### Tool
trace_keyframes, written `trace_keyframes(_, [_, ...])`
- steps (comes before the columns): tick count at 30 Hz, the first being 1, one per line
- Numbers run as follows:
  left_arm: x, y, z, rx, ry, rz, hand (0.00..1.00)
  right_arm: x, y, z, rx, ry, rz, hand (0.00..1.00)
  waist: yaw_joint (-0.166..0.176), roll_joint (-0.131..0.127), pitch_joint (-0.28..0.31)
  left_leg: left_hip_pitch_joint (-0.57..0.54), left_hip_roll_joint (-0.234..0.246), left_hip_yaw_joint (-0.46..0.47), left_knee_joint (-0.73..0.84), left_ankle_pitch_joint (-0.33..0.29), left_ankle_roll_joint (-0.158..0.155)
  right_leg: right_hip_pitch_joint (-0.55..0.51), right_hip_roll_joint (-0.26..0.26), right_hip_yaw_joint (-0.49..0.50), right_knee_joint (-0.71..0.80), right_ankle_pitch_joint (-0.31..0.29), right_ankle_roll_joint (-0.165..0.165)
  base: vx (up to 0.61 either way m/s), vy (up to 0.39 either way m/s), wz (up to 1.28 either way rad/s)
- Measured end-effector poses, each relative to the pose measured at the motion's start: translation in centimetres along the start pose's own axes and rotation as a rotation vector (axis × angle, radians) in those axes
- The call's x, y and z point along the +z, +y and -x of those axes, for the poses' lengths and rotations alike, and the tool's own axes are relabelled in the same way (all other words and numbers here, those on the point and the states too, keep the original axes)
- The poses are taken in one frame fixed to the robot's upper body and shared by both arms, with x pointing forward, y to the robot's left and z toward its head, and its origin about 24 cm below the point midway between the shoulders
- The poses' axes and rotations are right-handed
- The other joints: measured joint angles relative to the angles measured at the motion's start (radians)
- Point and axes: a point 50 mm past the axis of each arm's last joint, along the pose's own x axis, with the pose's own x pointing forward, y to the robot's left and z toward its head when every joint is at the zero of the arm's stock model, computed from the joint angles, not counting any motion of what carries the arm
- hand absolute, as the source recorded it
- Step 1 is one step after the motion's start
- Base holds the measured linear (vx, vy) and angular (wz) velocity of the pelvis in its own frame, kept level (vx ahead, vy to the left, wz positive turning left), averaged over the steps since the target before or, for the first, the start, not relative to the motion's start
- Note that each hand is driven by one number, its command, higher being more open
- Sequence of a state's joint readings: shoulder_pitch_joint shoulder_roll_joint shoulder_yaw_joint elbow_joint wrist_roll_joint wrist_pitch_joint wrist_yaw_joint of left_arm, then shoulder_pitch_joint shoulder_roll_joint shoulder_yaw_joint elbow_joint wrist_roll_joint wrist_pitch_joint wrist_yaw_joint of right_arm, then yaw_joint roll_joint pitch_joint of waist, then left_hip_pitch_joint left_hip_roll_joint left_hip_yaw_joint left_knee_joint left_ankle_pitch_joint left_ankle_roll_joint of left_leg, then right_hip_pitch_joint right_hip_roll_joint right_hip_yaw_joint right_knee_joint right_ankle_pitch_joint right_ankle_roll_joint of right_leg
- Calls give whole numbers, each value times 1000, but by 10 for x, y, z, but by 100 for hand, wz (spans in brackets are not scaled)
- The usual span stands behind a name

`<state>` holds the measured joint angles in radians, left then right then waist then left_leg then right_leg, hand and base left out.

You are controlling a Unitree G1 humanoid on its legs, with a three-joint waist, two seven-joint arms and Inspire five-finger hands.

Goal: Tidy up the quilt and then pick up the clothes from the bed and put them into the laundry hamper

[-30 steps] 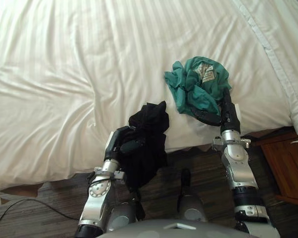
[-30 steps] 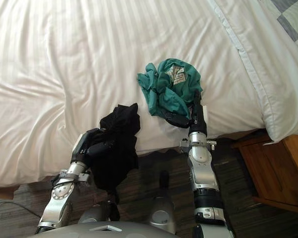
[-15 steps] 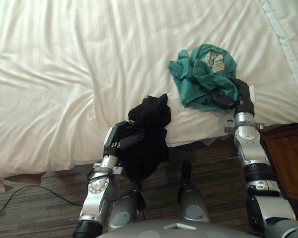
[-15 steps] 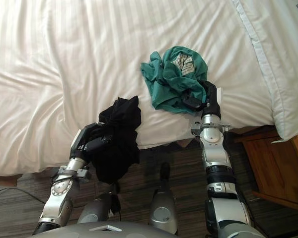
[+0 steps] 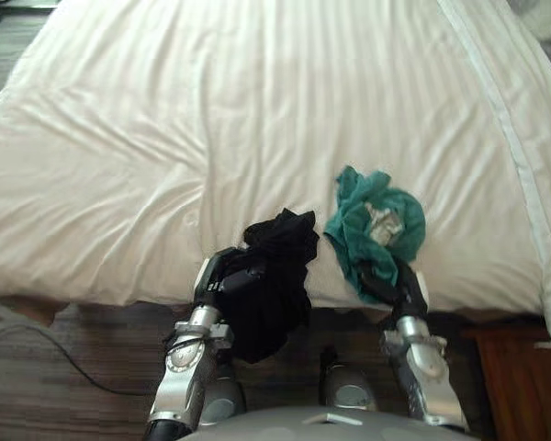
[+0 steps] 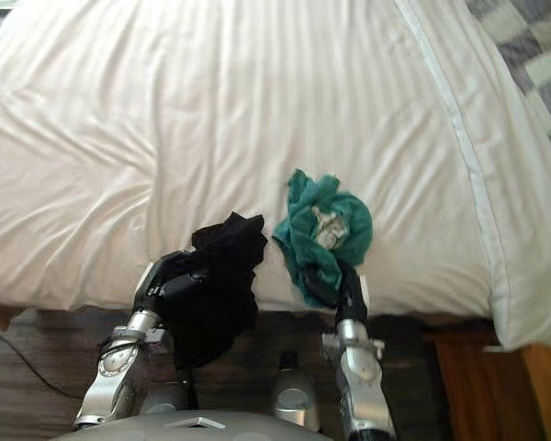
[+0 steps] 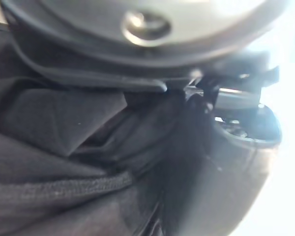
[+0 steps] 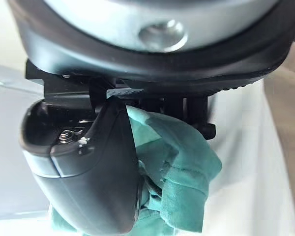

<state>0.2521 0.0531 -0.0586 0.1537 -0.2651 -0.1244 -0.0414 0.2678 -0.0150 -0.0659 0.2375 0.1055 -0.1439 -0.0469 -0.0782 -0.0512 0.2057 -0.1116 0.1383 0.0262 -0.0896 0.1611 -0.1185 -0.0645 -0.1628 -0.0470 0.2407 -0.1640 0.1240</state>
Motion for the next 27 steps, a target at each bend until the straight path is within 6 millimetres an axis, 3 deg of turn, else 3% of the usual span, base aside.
trace_keyframes(2, [-8, 10, 9, 76, 30, 25, 0, -8, 2, 8, -6, 28, -15, 0, 18, -10, -8, -6, 9, -40, 0, 9, -12, 36, 11, -37, -26, -32, 20, -38, -185, 69])
trace_keyframes(3, [-15, 13, 17, 128, 51, 55, 0, -11, -1, 11, -10, 33, -11, 0, 26, 18, -9, -20, 19, -73, 0, 12, -10, 54, 26, -77, -38, -36, 15, -85, -184, 75])
trace_keyframes(4, [-18, 15, 21, 149, 59, 69, 0, -12, -3, 14, -17, 34, -16, 0, 32, 24, -11, -25, 22, -91, 1, 14, -9, 64, 31, -100, -39, -37, 12, -90, -130, 88])
trace_keyframes(7, [-27, 14, 38, 240, 80, 144, 0, -11, -19, 26, -75, 19, 24, 0, 65, 73, -17, -111, 34, -149, 42, 22, 15, 70, 50, -233, -23, -52, -7, -85, -121, 114])
trace_keyframes(8, [-28, 14, 42, 263, 79, 180, 0, -9, -25, 29, -102, 8, 39, 0, 70, 98, -14, -153, 35, -129, 64, -6, 75, 69, 52, -284, -16, -55, -11, -62, -60, 157])
trace_keyframes(9, [-27, 16, 43, 291, 73, 190, 0, -9, -30, 33, -143, 8, 46, 0, 70, 89, -19, -194, 38, -7, 87, -95, 240, 86, 39, -374, -39, -40, -25, -61, -88, 207])
trace_keyframes(10, [-22, 22, 41, 318, 50, 189, 0, -10, -33, 37, -178, 12, 49, 0, 77, 71, -10, -237, 60, 172, 170, -162, 286, 116, 17, -448, -74, -28, -29, -25, -60, 188])
trace_keyframes(11, [-21, 24, 41, 331, 41, 205, 0, -10, -35, 38, -187, 9, 53, 0, 81, 73, -6, -260, 83, 257, 263, -161, 284, 127, 10, -480, -69, -32, -31, -22, -49, 142])
trace_keyframes(12, [-28, 25, 49, 364, 67, 227, 0, -9, -43, 45, -218, 11, 73, 0, 100, 121, -7, -241, 103, 340, 378, -88, 313, 146, 38, -518, -42, -44, -36, -1, 6, 103])
trace_keyframes(13, [-32, 25, 54, 372, 82, 228, 0, -11, -48, 49, -235, 25, 87, 0, 99, 138, -8, -206, 74, 310, 309, -12, 224, 167, 38, -541, -28, -67, -45, -70, -9, 160])
trace_keyframes(14, [-34, 24, 56, 374, 85, 234, 0, -15, -56, 53, -264, 42, 99, 0, 79, 164, -24, -176, 18, 223, 142, 43, 241, 190, 93, -544, -93, -103, -75, -169, -38, 193])
trace_keyframes(15, [-32, 22, 54, 371, 75, 239, 0, -16, -60, 55, -287, 46, 92, 0, 52, 161, -37, -178, -1, 216, 81, 35, 258, 201, 122, -555, -142, -91, -89, -239, -64, 272])
trace_keyframes(16, [-30, 27, 45, 353, 65, 214, 0, -22, -66, 59, -351, 57, 58, 0, 49, 133, -27, -238, -2, 307, 182, -87, 299, 209, 95, -666, -167, -43, -79, -205, -58, 217])
trace_keyframes(17, [-31, 30, 44, 362, 70, 211, 0, -24, -67, 58, -365, 65, 49, 0, 60, 111, -17, -264, 20, 344, 302, -111, 302, 208, 70, -704, -143, -35, -81, -115, -27, 197])
trace_keyframes(18, [-46, 37, 54, 414, 134, 226, 0, -28, -68, 62, -371, 89, 54, 0, 57, 87, -23, -244, 63, 391, 484, -161, 289, 229, 45, -757, -133, -27, -76, -55, 0, 98])
trace_keyframes(20, [-56, 37, 59, 430, 175, 247, 0, -32, -69, 66, -374, 116, 59, 0, 55, 88, -25, -213, 93, 404, 562, -214, 278, 249, 41, -805, -129, -24, -69, -28, 56, 92])
trace_keyframes(22, [-66, 30, 60, 406, 233, 251, 0, -39, -66, 64, -363, 152, 58, 0, 50, 99, -38, -185, 137, 439, 594, -307, 179, 245, 10, -915, -91, -16, -57, -24, 146, 139])
trace_keyframes(23, [-67, 27, 59, 392, 244, 252, 0, -40, -65, 63, -357, 162, 61, 0, 51, 100, -39, -187, 136, 425, 591, -316, 153, 243, -2, -948, -78, -14, -53, 1, 176, 149])
trace_keyframes(24, [-67, 22, 57, 366, 248, 251, 0, -43, -62, 62, -338, 182, 88, 0, 51, 102, -40, -198, 130, 396, 590, -330, 120, 243, -29, -1002, -47, -13, -51, 31, 211, 170])
trace_keyframes(25, [-67, 17, 54, 336, 248, 246, 0, -48, -55, 60, -294, 210, 104, 0, 55, 102, -40, -224, 93, 380, 591, -340, 124, 242, -84, -1065, 22, -24, -68, 64, 305, 191])
trace_keyframes(26, [-67, 15, 53, 326, 250, 239, 0, -54, -45, 57, -228, 245, 127, 0, 78, 100, -41, -227, 19, 339, 552, -355, 163, 237, -144, -1084, 109, -44, -115, 80, 302, 165])
trace_keyframes(27, [-67, 15, 53, 328, 252, 236, 0, -55, -38, 55, -190, 256, 130, 0, 82, 93, -45, -222, -21, 317, 525, -354, 164, 230, -180, -1076, 152, -39, -137, 126, 354, 145])
